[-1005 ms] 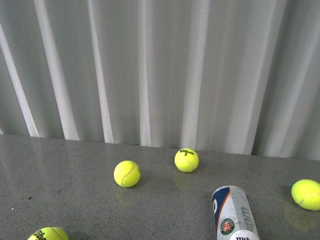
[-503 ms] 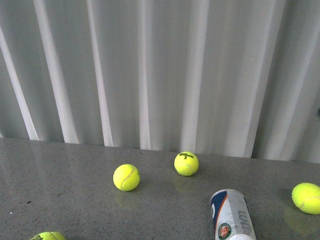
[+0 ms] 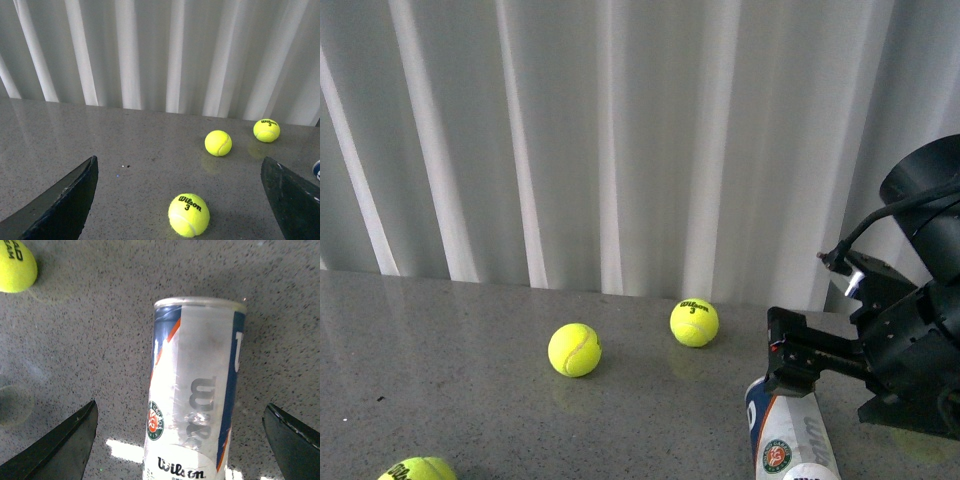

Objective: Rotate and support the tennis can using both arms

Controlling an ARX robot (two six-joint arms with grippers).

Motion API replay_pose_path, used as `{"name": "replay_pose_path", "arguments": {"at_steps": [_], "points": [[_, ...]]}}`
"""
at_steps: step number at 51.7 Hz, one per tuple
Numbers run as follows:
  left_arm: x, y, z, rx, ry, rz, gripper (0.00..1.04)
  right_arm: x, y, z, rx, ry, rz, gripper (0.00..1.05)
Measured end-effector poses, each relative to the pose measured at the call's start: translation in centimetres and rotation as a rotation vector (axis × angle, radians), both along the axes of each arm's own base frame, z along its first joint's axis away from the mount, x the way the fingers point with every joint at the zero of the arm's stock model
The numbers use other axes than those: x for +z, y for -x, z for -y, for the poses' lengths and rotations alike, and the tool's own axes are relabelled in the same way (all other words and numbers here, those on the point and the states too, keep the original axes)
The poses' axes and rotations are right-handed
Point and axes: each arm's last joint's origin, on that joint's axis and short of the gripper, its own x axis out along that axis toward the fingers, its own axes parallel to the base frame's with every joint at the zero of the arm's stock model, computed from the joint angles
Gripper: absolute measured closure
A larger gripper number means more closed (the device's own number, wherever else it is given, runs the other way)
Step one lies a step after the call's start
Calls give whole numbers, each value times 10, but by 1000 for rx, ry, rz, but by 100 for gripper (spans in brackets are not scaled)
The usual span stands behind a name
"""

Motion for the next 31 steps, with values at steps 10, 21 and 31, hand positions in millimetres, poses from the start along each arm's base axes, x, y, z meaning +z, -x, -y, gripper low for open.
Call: {"name": "replay_pose_path", "arguments": {"at_steps": [10, 21, 31], "points": [[0, 0, 0, 0, 0, 0, 7, -19, 0, -8, 10, 11, -52, 7], [0, 0, 0, 0, 0, 0, 7, -44, -3, -9, -2, 17, -96, 7], [0, 0, 0, 0, 0, 0, 7, -60, -5, -9, -6, 17, -99, 7]]}}
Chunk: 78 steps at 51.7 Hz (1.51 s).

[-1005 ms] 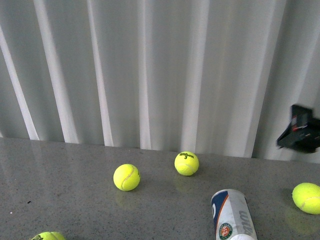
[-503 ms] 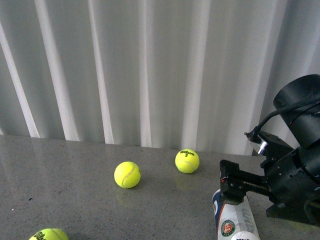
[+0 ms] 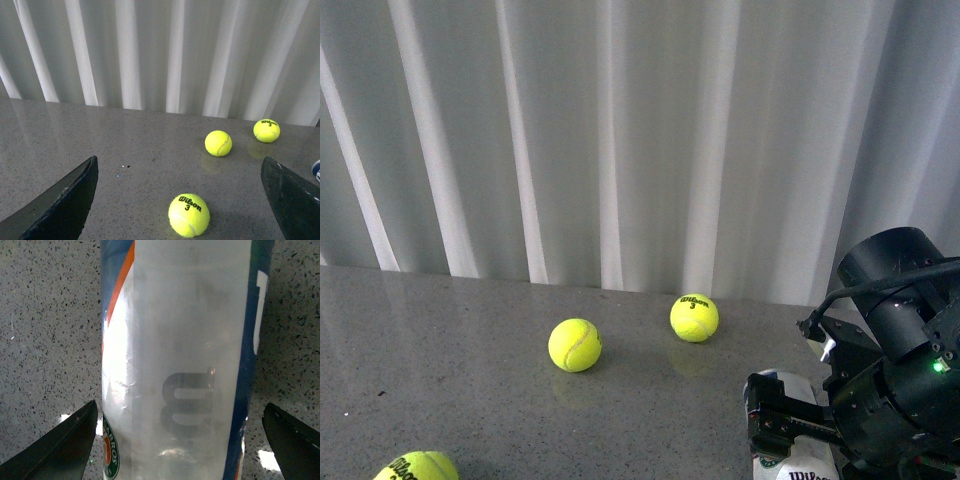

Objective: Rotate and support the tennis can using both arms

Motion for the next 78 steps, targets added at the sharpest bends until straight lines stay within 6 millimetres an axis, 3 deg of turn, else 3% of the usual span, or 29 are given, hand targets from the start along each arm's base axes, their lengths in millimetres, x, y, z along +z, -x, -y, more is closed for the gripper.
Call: {"name": "replay_pose_path", "arguments": {"at_steps": [14, 21, 33, 44, 55, 61, 67, 71, 78], "points": [[0, 0, 0, 0, 0, 0, 7, -14, 10, -1, 2, 12, -3, 9], [0, 0, 0, 0, 0, 0, 7, -19, 15, 0, 5, 13, 4, 33], [0, 0, 0, 0, 0, 0, 7, -20, 14, 2, 16, 20, 30, 63], [0, 0, 0, 0, 0, 0, 7, -9, 20, 2, 136, 131, 141, 79], [0, 0, 0, 0, 0, 0, 7, 32, 30, 5, 512, 319, 442, 89], [0, 0, 0, 0, 0, 0, 7, 41, 44, 7, 787, 436, 570, 91], [0, 0, 0, 0, 0, 0, 7, 32, 56, 7, 1027, 615, 597, 92], [0, 0, 0, 0, 0, 0, 7, 15, 61, 10, 1206, 798, 615, 92], [0, 0, 0, 0, 0, 0, 7, -5, 60, 12, 1380, 922, 627, 92]]}}
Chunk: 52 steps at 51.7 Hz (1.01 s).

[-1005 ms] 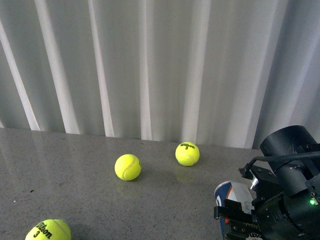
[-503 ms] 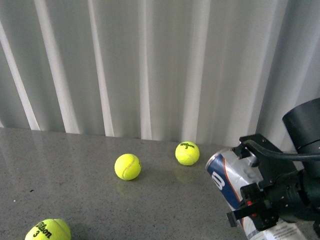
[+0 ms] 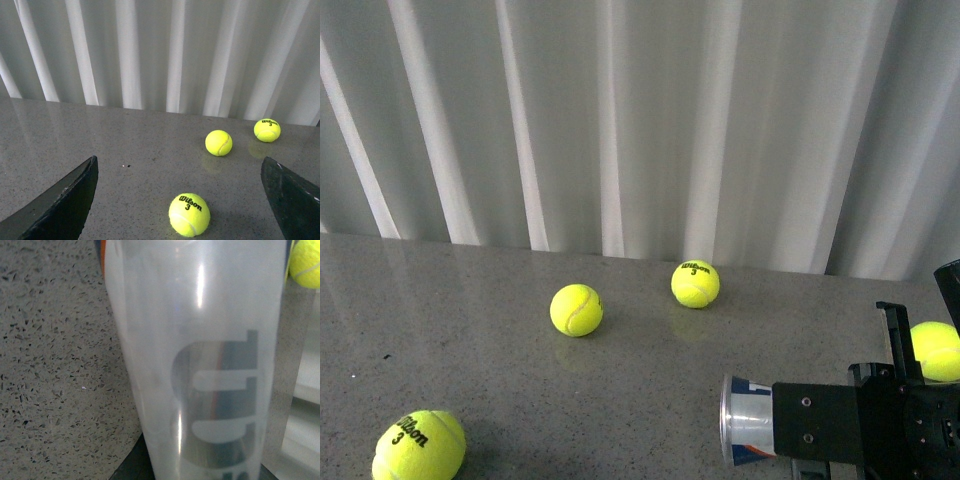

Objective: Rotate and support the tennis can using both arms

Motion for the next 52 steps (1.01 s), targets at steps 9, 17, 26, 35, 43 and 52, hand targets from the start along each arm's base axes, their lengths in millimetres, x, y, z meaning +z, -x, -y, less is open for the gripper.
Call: {"name": "replay_pose_path", "arguments": {"at_steps": [9, 17, 26, 35, 43, 52], "points": [[0, 0, 0, 0, 0, 0, 7, -9, -4, -2, 70, 48, 28, 92], [0, 0, 0, 0, 0, 0, 7, -17, -15, -8, 102, 52, 70, 92], [0, 0, 0, 0, 0, 0, 7, -26, -23, -18, 106, 17, 99, 92], [0, 0, 0, 0, 0, 0, 7, -37, -22, -25, 105, -14, 90, 92], [0, 0, 0, 0, 0, 0, 7, -41, -20, -26, 99, -29, 82, 92], [0, 0, 0, 0, 0, 0, 7, -41, -18, -25, 94, -25, 60, 79]]}}
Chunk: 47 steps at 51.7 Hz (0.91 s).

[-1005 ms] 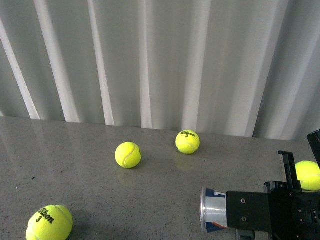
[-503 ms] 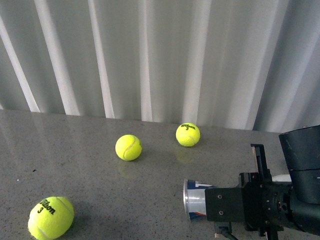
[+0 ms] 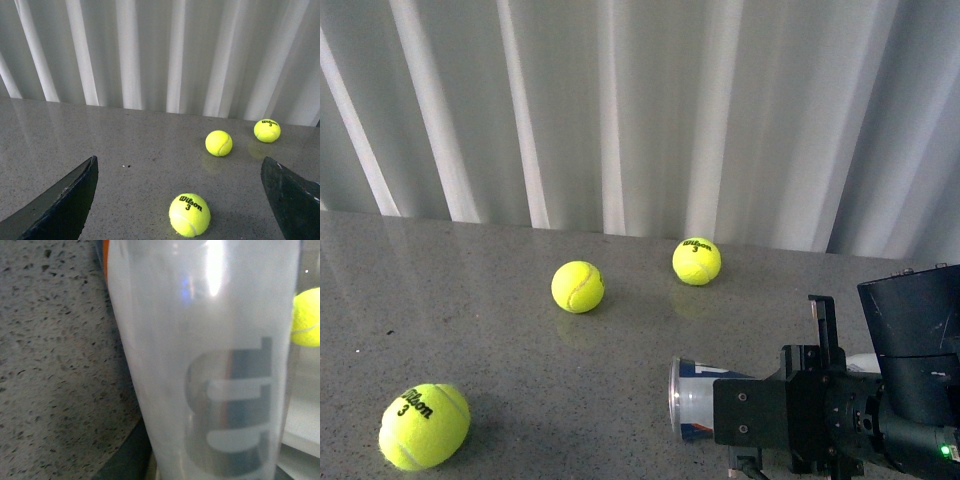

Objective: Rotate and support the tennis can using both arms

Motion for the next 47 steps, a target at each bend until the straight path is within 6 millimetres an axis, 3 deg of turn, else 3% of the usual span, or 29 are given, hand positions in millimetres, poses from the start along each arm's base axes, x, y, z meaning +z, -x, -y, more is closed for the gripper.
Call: {"name": "replay_pose_path", "arguments": {"at_steps": [7, 25, 40, 47], "points": [[0, 0, 0, 0, 0, 0, 7, -3, 7, 5, -11, 18, -66, 53], [0, 0, 0, 0, 0, 0, 7, 9, 9, 4, -41, 8, -79, 5], [0, 0, 0, 0, 0, 0, 7, 18, 20, -3, -55, -5, -153, 7], [0, 0, 0, 0, 0, 0, 7, 32, 23, -4, -74, -36, -167, 7]]}}
